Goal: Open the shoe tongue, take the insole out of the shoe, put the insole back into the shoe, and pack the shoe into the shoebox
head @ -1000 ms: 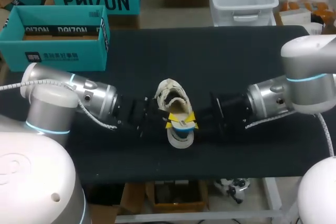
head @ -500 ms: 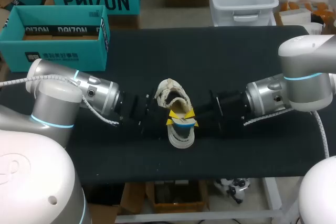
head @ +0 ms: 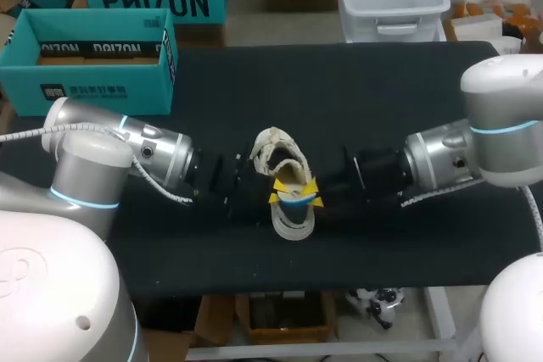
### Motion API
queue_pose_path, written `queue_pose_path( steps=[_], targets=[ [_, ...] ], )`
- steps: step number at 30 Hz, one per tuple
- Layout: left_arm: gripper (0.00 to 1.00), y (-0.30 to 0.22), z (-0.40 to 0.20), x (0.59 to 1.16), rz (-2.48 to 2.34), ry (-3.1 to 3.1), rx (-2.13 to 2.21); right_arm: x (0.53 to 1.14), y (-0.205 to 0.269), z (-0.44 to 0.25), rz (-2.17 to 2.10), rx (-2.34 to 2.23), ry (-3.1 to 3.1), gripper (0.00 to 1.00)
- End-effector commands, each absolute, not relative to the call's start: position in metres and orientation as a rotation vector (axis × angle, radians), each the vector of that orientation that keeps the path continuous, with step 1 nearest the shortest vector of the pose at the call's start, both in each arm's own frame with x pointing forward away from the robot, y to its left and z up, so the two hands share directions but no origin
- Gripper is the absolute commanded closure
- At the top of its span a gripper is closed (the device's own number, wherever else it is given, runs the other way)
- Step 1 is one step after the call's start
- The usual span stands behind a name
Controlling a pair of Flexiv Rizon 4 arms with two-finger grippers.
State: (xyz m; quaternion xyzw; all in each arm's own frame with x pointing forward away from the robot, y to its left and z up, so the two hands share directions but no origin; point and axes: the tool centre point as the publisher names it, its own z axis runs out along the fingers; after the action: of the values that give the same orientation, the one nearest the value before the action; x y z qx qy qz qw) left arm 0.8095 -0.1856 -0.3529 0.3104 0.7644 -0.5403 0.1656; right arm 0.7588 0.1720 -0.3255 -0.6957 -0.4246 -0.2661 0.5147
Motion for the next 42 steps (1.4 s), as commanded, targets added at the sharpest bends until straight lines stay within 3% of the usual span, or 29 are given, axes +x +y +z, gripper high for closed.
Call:
queue_pose_path(
  steps=[1,3,4,5,6,7,10,12,38,39,40,42],
  targets=[
    [1.0,-0.187,-0.354,0.807,-1.537,2.179,0.882,0.756,0.174,-0.329,-0.638,-1.655,-1.017,1.0],
    [1.0,-0.188,-0.35,0.803,-1.536,2.175,0.891,0.756,0.174,-0.33,-0.637,-1.649,-1.019,1.0],
    [0.89,-0.188,-0.348,0.801,-1.54,2.162,0.904,0.756,0.174,-0.33,-0.638,-1.646,-1.02,1.0],
    [0.43,-0.188,-0.343,0.796,-1.543,2.143,0.921,0.756,0.175,-0.331,-0.638,-1.644,-1.021,1.0],
    [0.38,-0.188,-0.339,0.791,-1.538,2.125,0.936,0.756,0.175,-0.332,-0.638,-1.643,-1.021,1.0],
    [0.38,-0.189,-0.337,0.787,-1.537,2.113,0.948,0.756,0.175,-0.333,-0.639,-1.64,-1.021,1.0],
    [0.57,-0.191,-0.33,0.778,-1.527,2.083,0.971,0.756,0.175,-0.336,-0.638,-1.636,-1.019,1.0],
    [1.0,-0.191,-0.328,0.775,-1.523,2.071,0.978,0.756,0.175,-0.337,-0.637,-1.635,-1.016,1.0],
    [1.0,-0.191,-0.357,0.812,-1.519,2.196,0.896,0.788,0.168,-0.347,-0.584,-1.645,-1.031,1.0],
    [1.0,-0.191,-0.356,0.811,-1.52,2.193,0.899,0.785,0.168,-0.342,-0.594,-1.655,-1.037,0.83],
    [1.0,-0.191,-0.355,0.81,-1.52,2.19,0.901,0.782,0.168,-0.338,-0.596,-1.669,-1.043,0.72],
    [1.0,-0.191,-0.354,0.808,-1.517,2.185,0.904,0.777,0.169,-0.333,-0.6,-1.677,-1.047,0.61]
  ],
)
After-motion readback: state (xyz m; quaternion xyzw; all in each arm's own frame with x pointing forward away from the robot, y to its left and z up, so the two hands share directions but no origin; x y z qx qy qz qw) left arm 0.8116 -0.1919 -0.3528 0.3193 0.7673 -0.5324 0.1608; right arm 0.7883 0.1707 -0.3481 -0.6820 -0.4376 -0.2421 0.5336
